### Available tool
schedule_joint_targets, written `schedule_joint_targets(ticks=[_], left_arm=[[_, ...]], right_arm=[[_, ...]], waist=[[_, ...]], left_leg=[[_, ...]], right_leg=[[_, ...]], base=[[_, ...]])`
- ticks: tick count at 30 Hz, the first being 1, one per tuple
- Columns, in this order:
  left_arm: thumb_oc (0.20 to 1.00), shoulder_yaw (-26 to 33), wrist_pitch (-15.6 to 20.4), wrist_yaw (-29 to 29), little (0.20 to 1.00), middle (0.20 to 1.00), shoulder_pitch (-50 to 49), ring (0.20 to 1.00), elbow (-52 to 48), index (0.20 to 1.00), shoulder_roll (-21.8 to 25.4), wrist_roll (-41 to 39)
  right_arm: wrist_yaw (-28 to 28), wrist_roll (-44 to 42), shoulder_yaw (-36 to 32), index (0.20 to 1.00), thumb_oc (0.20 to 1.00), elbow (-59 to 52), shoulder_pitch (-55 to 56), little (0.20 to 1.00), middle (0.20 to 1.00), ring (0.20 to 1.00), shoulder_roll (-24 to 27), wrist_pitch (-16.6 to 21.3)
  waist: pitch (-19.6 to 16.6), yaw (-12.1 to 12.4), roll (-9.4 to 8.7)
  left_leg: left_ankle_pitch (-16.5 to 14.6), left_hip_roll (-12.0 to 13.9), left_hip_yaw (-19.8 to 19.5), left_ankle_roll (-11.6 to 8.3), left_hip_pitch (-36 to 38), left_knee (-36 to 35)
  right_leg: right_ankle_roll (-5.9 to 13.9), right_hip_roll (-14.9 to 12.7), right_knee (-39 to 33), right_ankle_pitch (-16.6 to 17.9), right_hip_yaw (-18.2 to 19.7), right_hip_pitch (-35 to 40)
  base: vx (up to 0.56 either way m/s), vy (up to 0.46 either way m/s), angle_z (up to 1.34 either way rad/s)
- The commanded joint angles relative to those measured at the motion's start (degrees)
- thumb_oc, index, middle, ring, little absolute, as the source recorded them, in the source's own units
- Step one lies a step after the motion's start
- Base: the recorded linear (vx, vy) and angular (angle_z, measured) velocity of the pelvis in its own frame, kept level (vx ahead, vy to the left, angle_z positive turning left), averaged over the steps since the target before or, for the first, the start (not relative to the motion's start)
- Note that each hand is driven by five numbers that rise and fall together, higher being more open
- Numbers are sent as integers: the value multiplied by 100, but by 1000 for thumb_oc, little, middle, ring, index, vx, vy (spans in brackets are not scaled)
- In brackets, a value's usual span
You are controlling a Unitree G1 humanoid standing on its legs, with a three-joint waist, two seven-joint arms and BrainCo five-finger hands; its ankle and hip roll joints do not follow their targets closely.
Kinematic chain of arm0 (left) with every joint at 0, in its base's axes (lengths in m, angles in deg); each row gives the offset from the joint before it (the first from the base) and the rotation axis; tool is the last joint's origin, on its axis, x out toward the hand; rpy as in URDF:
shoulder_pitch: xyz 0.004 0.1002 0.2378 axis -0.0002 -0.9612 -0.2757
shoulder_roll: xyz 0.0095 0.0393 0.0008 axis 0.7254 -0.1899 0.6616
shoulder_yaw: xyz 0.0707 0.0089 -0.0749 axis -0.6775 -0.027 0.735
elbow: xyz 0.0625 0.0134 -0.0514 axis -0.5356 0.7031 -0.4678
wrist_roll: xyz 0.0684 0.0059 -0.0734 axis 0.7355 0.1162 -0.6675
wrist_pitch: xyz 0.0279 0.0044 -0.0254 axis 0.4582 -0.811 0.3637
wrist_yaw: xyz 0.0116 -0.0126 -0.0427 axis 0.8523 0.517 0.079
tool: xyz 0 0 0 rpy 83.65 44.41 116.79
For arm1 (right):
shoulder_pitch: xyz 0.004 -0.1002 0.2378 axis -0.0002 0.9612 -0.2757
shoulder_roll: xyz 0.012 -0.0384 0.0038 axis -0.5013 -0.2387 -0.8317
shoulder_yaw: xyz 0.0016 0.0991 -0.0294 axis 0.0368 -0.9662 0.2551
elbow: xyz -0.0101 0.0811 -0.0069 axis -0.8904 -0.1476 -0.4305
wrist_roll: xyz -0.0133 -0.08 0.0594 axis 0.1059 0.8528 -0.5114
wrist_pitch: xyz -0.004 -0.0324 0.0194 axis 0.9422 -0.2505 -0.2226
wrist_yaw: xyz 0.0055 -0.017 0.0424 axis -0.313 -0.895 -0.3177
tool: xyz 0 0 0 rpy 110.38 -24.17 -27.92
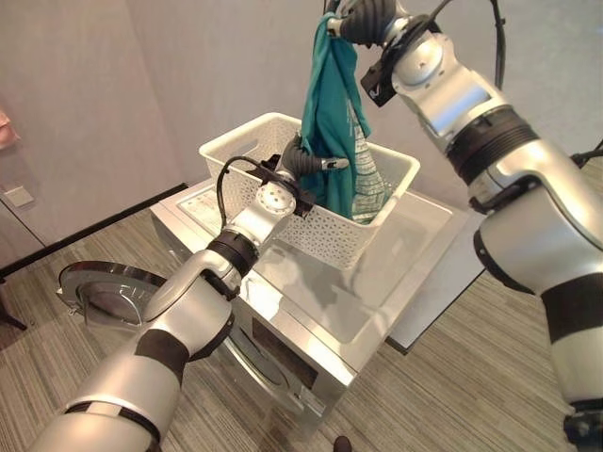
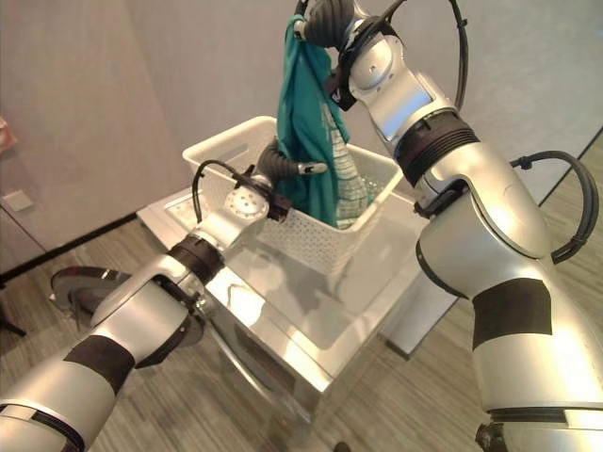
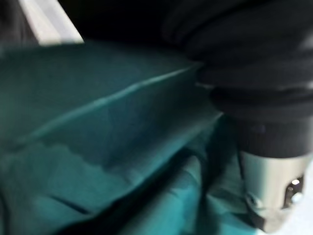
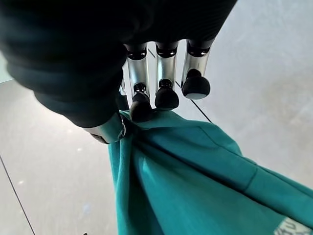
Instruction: Grab the laundry basket,head to the washer,open it,put in the laundry and shut it.
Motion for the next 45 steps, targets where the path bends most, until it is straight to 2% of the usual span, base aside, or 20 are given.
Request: schedule_joint_targets(ticks=[1,5,6,7,8,14,19,20,21,26,32,36,39,41,42,45], left_arm=[[1000,162,248,-213,1000,1000,445,1000,409,1000,197,-255],[1000,190,273,-286,1000,1000,477,1000,467,1000,167,-256],[790,97,268,-331,790,790,568,790,557,790,117,-153],[645,97,269,-333,645,645,570,645,561,645,116,-153],[200,12,260,-374,200,200,658,200,624,200,104,18],[200,-243,261,-443,200,200,713,200,687,200,199,602],[200,-256,307,-374,200,200,646,200,562,200,321,668],[200,-245,317,-347,200,200,635,200,538,200,352,697],[200,-212,324,-318,200,200,615,200,541,200,405,759],[200,-202,371,-269,200,200,634,200,480,200,576,843],[200,23,451,-32,200,200,718,200,304,200,893,887],[200,207,558,118,200,200,734,200,78,200,1100,833],[200,472,719,326,200,200,748,200,-417,200,1581,824],[200,525,751,418,200,200,790,200,-555,200,1724,872],[200,698,828,530,200,200,795,200,-876,200,2014,904],[200,1052,940,737,200,200,749,200,-1369,200,2364,988]], right_arm=[[-165,-277,78,200,200,464,-876,200,200,200,-156,286],[-210,-430,-31,200,200,46,-782,200,200,200,-159,424],[-210,-481,-19,200,200,-57,-789,200,200,200,-186,462],[-210,-481,-18,200,200,-58,-790,200,200,200,-185,462],[-176,-567,-2,200,200,-161,-780,200,200,200,-200,507],[-139,-737,61,200,200,-417,-744,200,200,200,-90,596],[-152,-858,58,200,200,-514,-677,200,200,200,53,633],[-157,-870,48,256,256,-511,-653,256,256,256,82,643],[-151,-908,3,1000,1000,-528,-588,1000,1000,1000,135,647],[-193,-1082,-137,1000,1000,-689,-449,1000,1000,1000,293,722],[-433,-1738,-828,1000,1000,-1275,7,1000,1000,1000,728,1111],[-553,-1851,-1153,1000,1000,-1696,356,1000,1000,1000,975,1291],[-715,-1561,-1554,1000,1000,-2667,1066,1000,1000,1000,1496,1426],[-777,-1418,-1663,1000,1000,-2951,1348,1000,1000,1000,1644,1429],[-839,-1150,-1970,1000,1000,-3573,1910,1000,1000,1000,1901,1442],[-1092,-230,-2712,1000,1000,-4343,3023,1000,1000,1000,2194,1377]], waist=[[-70,-19,-126],[-85,-116,-98],[-91,-161,-86],[-90,-160,-85],[-90,-197,-75],[-97,-244,-53],[-88,-248,-49],[-82,-250,-47],[-77,-249,-49],[-79,-282,-33],[-78,-335,38],[-73,-361,87],[-53,-469,190],[-49,-496,211],[-26,-582,289],[-13,-711,415]], left_leg=[[-572,-66,47,188,149,78],[-538,-50,104,174,188,6],[-523,-43,129,166,201,-18],[-521,-43,130,165,203,-20],[-509,-32,168,158,215,-45],[-485,-7,234,140,258,-108],[-474,0,251,131,264,-119],[-475,2,253,128,264,-115],[-477,5,261,129,269,-114],[-488,0,286,135,290,-106],[-565,-5,351,156,325,-43],[-611,-7,407,169,356,-15],[-659,-17,484,196,392,17],[-674,-16,520,205,403,32],[-688,-16,562,218,423,23],[-710,-22,634,243,468,-4]], right_leg=[[120,-135,477,-883,47,100],[124,-122,489,-886,85,78],[130,-117,484,-879,107,71],[130,-116,484,-879,108,71],[140,-112,478,-870,126,58],[143,-97,451,-853,148,47],[147,-96,438,-852,153,51],[144,-97,441,-854,152,50],[145,-94,436,-855,150,60],[154,-98,437,-854,162,82],[173,-96,468,-871,254,66],[177,-97,478,-884,321,70],[188,-86,512,-894,436,34],[192,-83,539,-894,480,14],[198,-76,556,-896,543,-20],[205,-71,610,-910,633,-73]], base=[[21,-13,-20],[8,-6,-9],[0,0,0],[10,-9,-4],[0,0,0],[4,-9,-8],[2,-4,-4],[0,0,0],[0,0,0],[0,0,0],[-6,-1,-3],[-4,2,-12],[-7,7,-7],[-2,12,-8],[4,16,-23],[15,12,-26]])
